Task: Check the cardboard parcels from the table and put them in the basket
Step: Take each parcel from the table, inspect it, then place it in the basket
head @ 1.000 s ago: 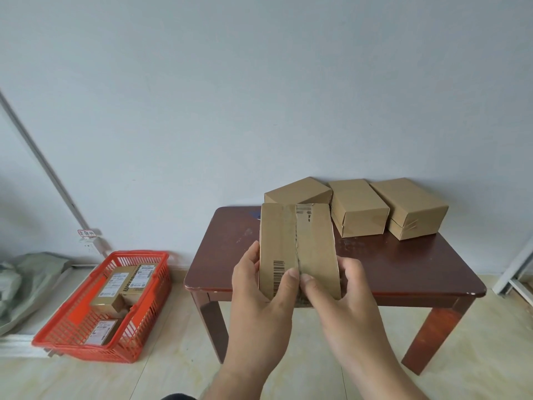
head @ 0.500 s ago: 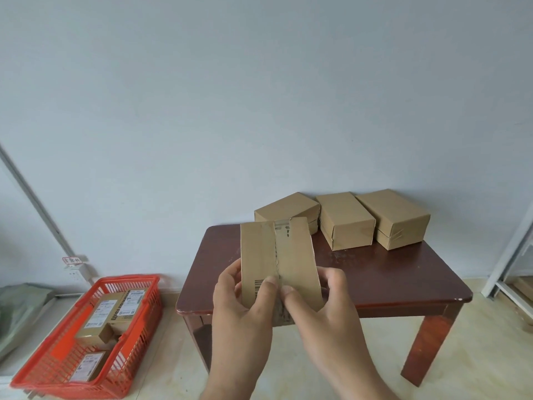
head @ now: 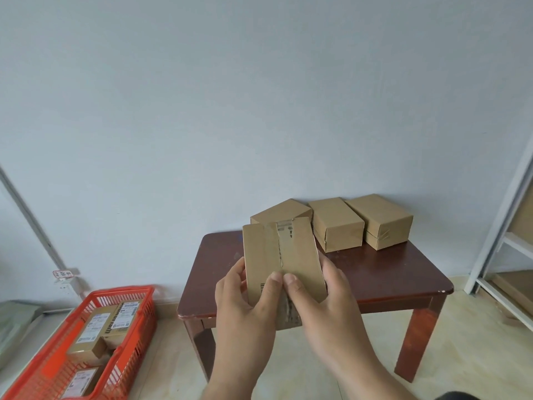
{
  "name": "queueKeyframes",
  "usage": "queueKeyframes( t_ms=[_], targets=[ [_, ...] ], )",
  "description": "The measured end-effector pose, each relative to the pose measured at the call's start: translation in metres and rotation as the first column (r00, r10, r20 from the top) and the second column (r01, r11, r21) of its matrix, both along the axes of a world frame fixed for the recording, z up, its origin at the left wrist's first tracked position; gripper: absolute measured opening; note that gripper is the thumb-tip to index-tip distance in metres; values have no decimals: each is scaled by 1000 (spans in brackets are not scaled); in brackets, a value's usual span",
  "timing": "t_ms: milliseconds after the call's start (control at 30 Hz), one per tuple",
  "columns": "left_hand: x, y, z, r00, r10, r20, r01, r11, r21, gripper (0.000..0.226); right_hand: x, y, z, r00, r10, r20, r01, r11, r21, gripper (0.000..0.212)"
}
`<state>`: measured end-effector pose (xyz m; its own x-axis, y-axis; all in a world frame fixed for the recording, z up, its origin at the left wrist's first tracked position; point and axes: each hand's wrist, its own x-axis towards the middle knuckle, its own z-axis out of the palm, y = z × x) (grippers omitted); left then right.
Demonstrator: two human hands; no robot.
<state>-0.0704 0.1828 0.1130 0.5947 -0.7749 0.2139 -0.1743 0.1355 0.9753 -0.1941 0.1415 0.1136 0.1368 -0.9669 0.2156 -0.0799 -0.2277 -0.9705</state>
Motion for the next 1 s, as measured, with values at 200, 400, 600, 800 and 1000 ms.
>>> queueKeyframes(
  t_ms=[200,400,600,800,1000],
  targets=[
    [-6,25,7,999,-6,-48,5,1000,-20,38,-1,22,5,999,-38,-24,38,999,1,54],
    [-13,49,11,999,19,-41,-19,1000,-7,41,4,32,11,997,-64,-38,65,998,4,54],
    [-16,49,16,998,48,-44,-48,999,15,32,-3,38,11,999,-32,-15,32,999,-2,53],
    [-31,39,27,997,24,-71,-19,998,67,32,-19,28,11,1000,-17,12,17,1000,21,39],
    [-63,34,31,999,36,1,-36,996,85,36,-47,8,19,1000,-17,-18,18,999,40,36]
  ],
)
